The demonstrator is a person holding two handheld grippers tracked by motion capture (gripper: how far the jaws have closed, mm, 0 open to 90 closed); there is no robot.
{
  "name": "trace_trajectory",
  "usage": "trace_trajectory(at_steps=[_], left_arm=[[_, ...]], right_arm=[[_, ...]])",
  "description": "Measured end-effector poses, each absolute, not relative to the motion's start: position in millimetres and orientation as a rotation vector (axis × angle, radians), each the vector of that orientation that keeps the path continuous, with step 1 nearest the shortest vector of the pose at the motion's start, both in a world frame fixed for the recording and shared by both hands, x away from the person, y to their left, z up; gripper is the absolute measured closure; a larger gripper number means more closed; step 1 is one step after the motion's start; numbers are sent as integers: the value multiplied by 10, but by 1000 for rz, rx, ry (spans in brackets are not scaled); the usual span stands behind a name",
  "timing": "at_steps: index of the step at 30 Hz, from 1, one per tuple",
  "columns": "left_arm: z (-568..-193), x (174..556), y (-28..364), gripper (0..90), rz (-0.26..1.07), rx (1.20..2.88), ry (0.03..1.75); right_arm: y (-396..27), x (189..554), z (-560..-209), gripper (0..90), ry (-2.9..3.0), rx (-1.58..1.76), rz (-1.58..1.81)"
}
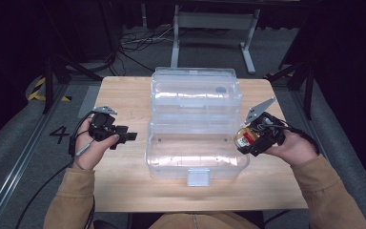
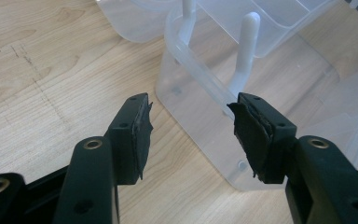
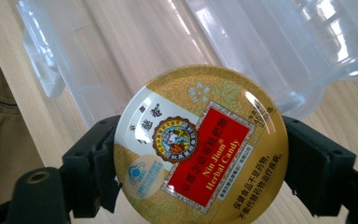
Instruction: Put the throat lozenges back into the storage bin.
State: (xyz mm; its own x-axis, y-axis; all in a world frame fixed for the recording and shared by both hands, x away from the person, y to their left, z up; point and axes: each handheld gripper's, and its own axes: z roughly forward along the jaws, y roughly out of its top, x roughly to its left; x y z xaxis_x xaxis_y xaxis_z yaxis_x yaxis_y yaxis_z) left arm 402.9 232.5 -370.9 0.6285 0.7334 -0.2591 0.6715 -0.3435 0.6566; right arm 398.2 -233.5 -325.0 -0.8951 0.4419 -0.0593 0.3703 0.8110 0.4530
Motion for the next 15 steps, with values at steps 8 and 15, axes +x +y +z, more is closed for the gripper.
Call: trace_trajectory(at_steps=[8,15], left_arm=[[-3712,4030,2335,465,106,2086,1099],[-3712,4029,2337,465,104,2083,1103]], right_arm=[[-2237,4013,-3285,197,2851,627,632],[-2151,4045,-3352,196,2865,619,607]])
